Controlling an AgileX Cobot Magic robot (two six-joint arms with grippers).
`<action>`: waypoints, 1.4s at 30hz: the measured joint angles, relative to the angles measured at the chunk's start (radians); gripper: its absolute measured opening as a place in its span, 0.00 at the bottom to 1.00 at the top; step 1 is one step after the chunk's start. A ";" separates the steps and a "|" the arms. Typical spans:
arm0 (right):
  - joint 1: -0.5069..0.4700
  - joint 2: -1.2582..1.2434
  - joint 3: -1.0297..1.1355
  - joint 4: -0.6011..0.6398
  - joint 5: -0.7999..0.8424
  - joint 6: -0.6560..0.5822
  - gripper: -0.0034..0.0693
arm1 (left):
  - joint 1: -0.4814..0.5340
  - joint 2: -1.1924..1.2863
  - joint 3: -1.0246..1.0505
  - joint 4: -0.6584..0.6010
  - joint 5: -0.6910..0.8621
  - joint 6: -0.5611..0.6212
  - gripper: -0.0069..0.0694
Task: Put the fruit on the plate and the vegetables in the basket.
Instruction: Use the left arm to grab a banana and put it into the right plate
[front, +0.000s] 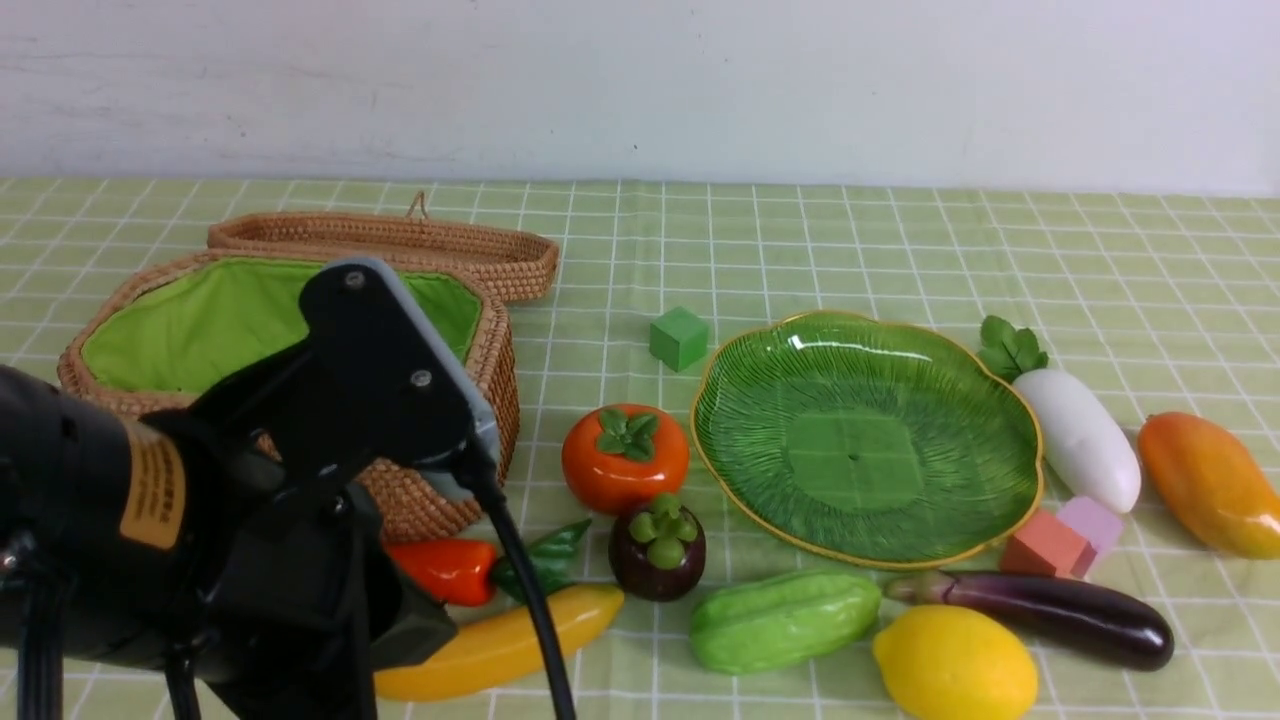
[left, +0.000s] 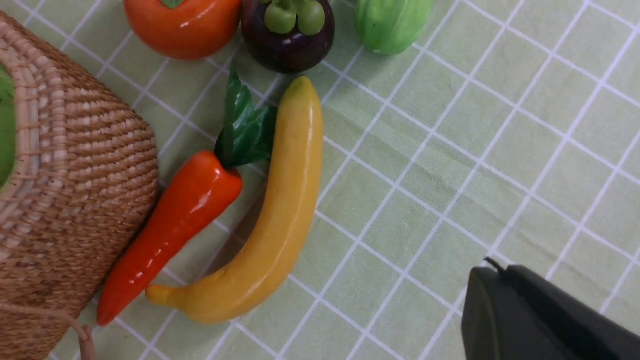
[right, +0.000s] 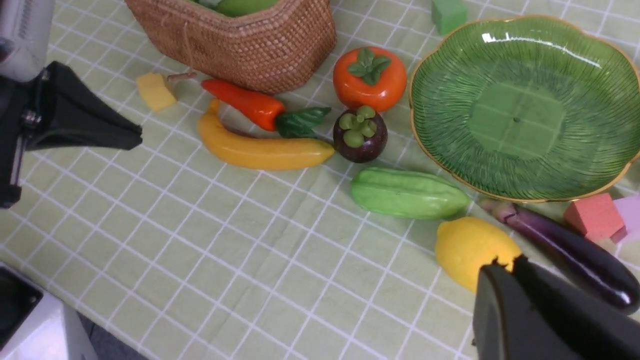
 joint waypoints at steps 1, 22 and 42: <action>0.000 0.000 0.000 0.005 0.000 -0.005 0.09 | 0.001 0.000 0.000 0.000 -0.001 0.000 0.07; 0.000 -0.069 -0.004 0.165 0.000 -0.200 0.10 | 0.140 0.150 0.000 -0.139 -0.058 0.350 0.25; 0.000 -0.070 -0.004 0.161 0.000 -0.204 0.11 | 0.140 0.549 0.000 0.036 -0.232 0.439 0.75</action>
